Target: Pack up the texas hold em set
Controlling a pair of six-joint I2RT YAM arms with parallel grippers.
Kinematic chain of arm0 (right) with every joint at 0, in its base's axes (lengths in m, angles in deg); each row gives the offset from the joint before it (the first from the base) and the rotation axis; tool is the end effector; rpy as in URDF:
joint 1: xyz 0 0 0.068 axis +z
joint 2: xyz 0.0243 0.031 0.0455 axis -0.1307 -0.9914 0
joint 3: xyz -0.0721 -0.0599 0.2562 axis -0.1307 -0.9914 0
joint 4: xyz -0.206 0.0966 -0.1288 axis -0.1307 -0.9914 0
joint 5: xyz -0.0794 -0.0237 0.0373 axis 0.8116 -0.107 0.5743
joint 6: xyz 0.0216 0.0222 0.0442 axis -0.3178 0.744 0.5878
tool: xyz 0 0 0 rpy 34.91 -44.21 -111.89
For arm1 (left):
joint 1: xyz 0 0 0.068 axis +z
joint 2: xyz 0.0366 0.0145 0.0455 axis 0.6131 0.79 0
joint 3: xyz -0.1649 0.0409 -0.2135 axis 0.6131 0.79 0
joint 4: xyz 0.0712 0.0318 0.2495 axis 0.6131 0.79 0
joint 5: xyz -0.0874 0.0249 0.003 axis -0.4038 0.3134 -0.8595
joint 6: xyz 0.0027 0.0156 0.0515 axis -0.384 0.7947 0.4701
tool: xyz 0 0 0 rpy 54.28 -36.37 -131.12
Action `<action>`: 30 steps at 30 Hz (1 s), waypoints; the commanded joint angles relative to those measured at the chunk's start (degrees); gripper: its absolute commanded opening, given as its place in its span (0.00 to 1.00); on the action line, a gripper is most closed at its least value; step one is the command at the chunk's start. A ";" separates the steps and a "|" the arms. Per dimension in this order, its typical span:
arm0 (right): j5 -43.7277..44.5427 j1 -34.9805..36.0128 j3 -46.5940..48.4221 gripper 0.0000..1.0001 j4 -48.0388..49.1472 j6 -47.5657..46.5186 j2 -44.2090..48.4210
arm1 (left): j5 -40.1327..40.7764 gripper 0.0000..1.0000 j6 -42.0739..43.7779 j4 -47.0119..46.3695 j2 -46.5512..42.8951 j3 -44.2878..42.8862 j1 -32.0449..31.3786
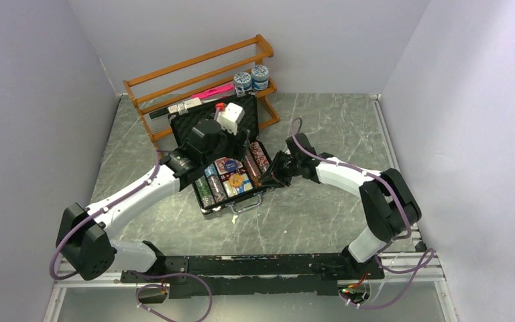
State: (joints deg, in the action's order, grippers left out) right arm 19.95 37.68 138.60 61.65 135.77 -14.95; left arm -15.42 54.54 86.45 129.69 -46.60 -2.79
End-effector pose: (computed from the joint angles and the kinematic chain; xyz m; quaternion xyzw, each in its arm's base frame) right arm 0.2700 0.1740 0.1871 0.1706 0.9047 0.3780 0.0972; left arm 0.2381 -0.1979 0.3251 0.2042 0.7937 -0.1769 0.5450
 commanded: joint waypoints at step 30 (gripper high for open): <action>14.53 -5.20 8.29 0.59 -20.22 -8.82 10.75 | -0.66 0.92 0.80 2.41 4.17 -17.00 8.83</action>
State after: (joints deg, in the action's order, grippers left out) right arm 28.08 36.42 144.98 50.26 129.33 -11.39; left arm -17.87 50.52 87.80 131.09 -59.37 5.26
